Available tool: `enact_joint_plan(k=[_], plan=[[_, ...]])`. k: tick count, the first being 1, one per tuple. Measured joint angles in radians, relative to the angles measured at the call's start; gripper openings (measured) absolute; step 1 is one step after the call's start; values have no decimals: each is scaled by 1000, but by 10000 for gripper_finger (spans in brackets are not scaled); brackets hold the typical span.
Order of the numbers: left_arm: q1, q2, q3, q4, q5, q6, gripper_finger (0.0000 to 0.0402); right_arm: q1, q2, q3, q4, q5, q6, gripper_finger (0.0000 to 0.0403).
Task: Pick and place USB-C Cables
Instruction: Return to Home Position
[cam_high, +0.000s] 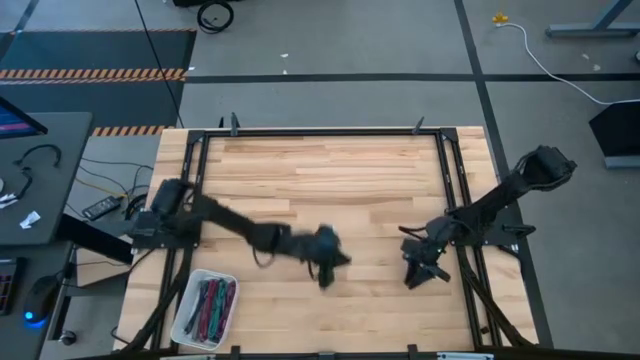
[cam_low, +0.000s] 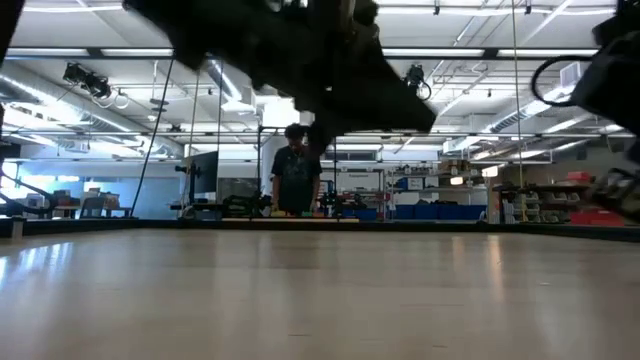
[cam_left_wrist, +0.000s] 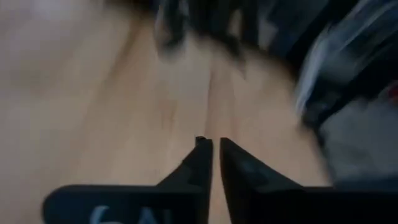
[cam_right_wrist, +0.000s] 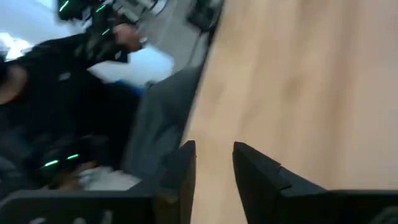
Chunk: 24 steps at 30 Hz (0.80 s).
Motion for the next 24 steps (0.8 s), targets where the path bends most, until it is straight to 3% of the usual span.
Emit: enact_joint_plan(k=[4, 8, 12, 16, 19, 24], plan=[[140, -2, -143, 487, 145, 64, 7, 87, -71, 4, -2, 5, 119, 86], [223, -28, -214, 733, 273, 115, 12, 94, -176, 52, 1, 80, 64, 59], [264, -127, -270, 721, 340, 170, 9, 59, -293, 112, 1, 230, -134, 28], [272, -318, -353, 666, 288, 301, 5, 12, -435, 160, -38, 388, -402, 5], [275, -499, -440, 575, 209, 378, 7, -51, -568, 200, -245, 497, -516, 6], [283, -812, -592, 357, 54, 422, 4, -180, -775, 336, -767, 711, -642, 3]])
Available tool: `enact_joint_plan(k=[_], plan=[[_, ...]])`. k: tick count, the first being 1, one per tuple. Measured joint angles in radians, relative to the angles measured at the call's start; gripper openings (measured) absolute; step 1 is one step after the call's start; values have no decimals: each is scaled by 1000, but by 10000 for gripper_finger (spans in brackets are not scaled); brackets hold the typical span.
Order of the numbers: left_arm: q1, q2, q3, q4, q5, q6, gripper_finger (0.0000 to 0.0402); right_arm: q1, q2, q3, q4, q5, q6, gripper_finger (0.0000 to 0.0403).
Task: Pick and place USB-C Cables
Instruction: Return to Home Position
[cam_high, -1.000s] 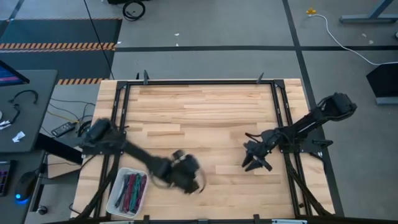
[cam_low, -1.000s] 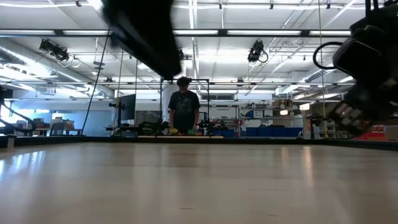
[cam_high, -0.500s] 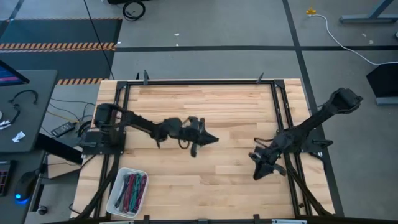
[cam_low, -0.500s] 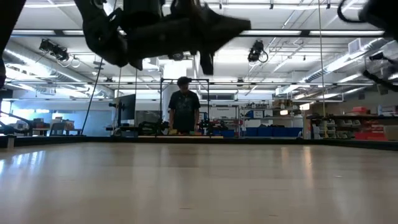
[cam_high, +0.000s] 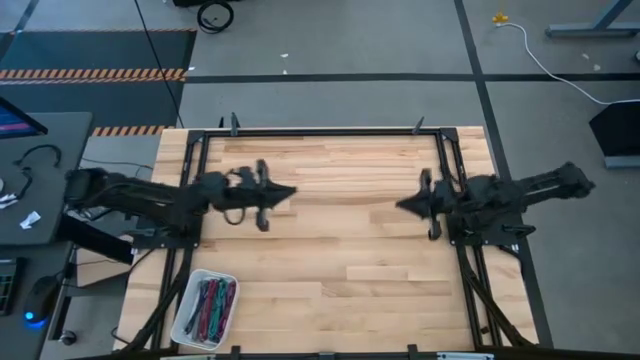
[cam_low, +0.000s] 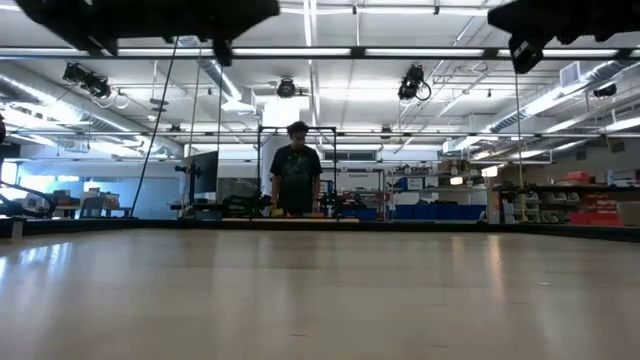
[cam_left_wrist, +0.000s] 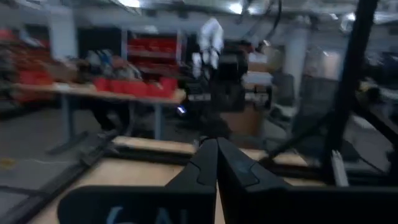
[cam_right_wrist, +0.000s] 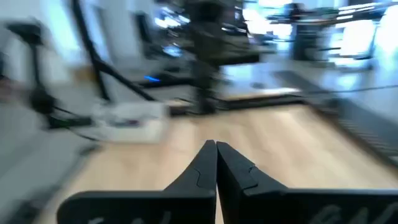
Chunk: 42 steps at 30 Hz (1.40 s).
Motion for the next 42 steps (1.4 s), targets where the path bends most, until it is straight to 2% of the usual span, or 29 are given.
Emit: enact_joint_plan(k=[2, 5, 9, 16, 19, 24, 27, 31, 34, 37, 42], plan=[[0, -94, -56, -22, -41, 3, 5, -49, -65, 34, -122, 19, -54, 3], [-1, -220, -144, -43, -65, -13, 8, -102, -158, 31, -154, -24, -92, 2], [-4, -344, -253, -49, -83, -54, 7, -130, -271, -79, -117, -101, -78, 2], [-32, -478, -369, -103, -121, -107, 5, -134, -430, -284, 5, -97, -37, 1], [-55, -519, -383, -158, -132, -107, 4, -134, -431, -350, 68, -94, -19, 1], [-111, -555, -379, -239, -139, -106, 3, -132, -433, -360, 36, -104, -11, 0], [-152, -571, -379, -315, -180, -107, 3, -132, -431, -360, 25, -105, -4, 0], [-196, -590, -403, -324, -245, -92, 2, -131, -431, -360, 6, -129, -4, 0], [-211, -626, -470, -278, -252, -100, 1, -131, -432, -360, 5, -134, -19, 2], [-216, -669, -478, -355, -276, -112, 1, -131, -431, -360, 5, -133, -24, 6], [-210, -766, -478, -425, -289, -26, 1, -131, -430, -360, 5, -129, -11, 8]])
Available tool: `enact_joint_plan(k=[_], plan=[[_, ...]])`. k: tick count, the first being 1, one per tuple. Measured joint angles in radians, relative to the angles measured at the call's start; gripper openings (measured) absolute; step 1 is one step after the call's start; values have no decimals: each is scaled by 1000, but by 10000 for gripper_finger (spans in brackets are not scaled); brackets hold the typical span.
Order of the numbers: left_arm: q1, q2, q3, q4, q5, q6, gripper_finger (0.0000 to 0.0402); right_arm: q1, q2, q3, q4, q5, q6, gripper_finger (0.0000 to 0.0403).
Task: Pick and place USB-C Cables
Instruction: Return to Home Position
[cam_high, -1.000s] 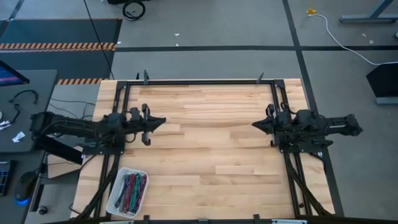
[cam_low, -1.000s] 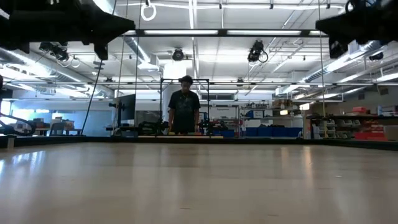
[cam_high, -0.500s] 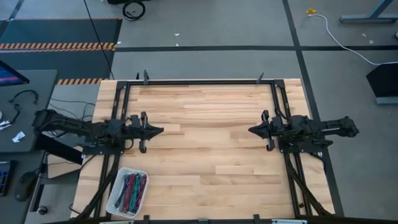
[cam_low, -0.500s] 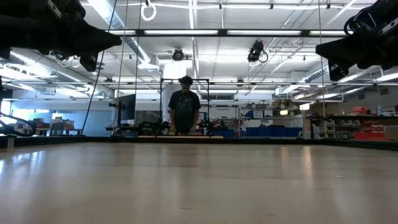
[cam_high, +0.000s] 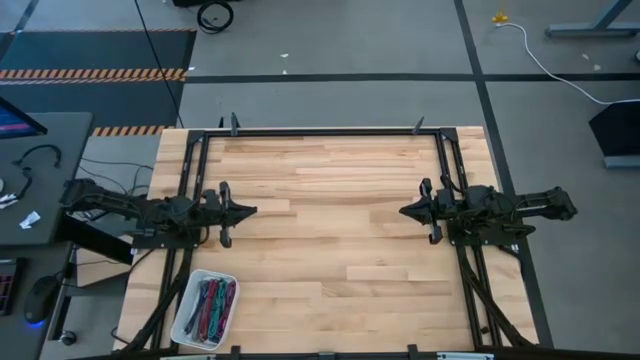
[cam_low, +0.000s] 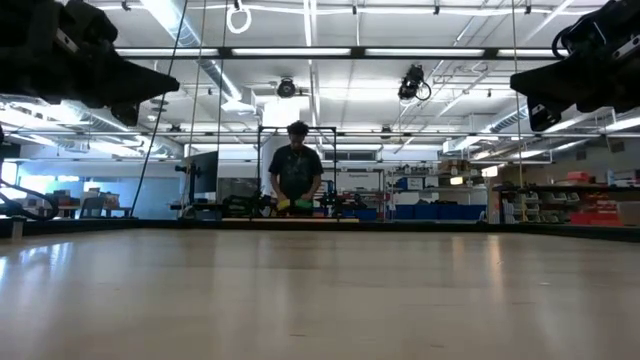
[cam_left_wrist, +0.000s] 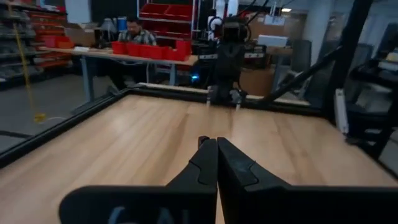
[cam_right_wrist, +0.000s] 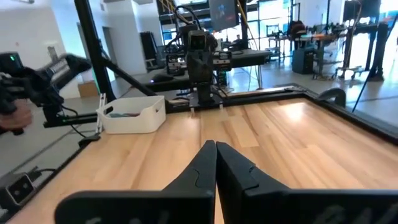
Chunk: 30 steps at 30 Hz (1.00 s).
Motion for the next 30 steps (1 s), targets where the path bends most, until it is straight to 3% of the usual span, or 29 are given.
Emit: enact_joint_plan(k=[5, 10, 16, 20, 25, 30], plan=[[47, -194, 0, -262, 3, 26, 1, 0, 0, 0, 0, 2, 49, 10], [116, -348, 1, -310, 165, 134, 0, 0, 0, 0, 1, 3, 46, 10], [184, -327, 1, -320, 201, 180, 9, -1, 0, 0, 3, 10, 4, 11], [186, -325, 1, -327, 241, 190, 19, -2, 20, 0, 11, 77, -106, 11], [186, -320, 1, -335, 281, 195, 12, -2, 72, 0, 30, 228, -116, 11], [186, -316, 0, -328, 282, 194, 7, -2, 91, 0, 31, 233, -121, 11]])
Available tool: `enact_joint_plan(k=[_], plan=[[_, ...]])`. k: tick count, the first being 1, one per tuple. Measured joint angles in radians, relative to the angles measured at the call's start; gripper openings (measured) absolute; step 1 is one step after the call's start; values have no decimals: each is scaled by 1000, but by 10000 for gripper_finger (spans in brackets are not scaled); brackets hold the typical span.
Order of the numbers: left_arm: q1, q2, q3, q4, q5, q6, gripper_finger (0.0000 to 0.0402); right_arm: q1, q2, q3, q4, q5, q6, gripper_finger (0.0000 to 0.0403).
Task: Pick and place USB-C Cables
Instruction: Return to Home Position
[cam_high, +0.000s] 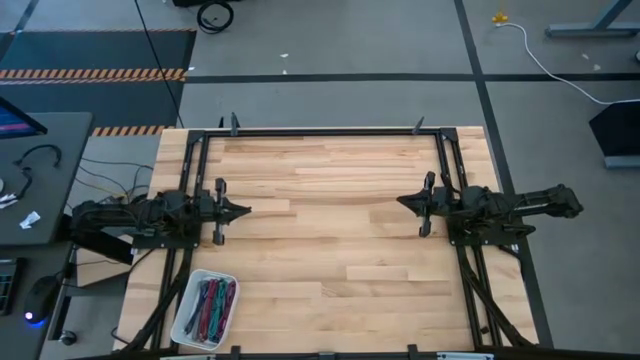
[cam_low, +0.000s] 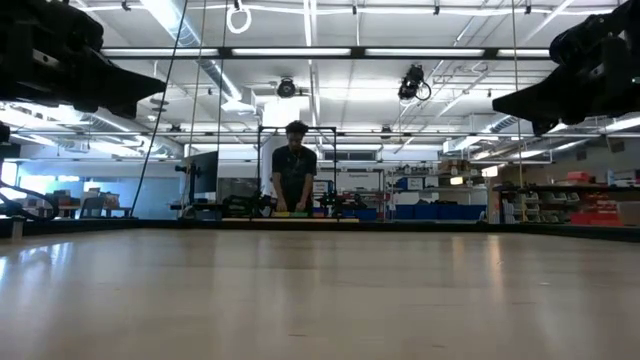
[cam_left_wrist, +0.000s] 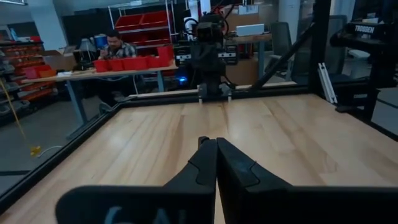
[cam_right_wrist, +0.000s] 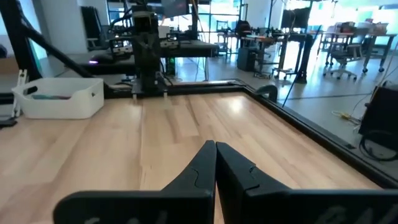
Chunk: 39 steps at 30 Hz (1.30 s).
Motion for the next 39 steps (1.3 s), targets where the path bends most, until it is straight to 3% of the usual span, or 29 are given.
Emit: enact_joint_plan(k=[11, 39], plan=[[0, 0, -1, 15, -2, -7, 40, 0, 0, 0, 20, -2, -89, 11], [0, 0, -1, 22, -2, -8, 28, 0, 0, 0, 21, -2, -89, 11]])
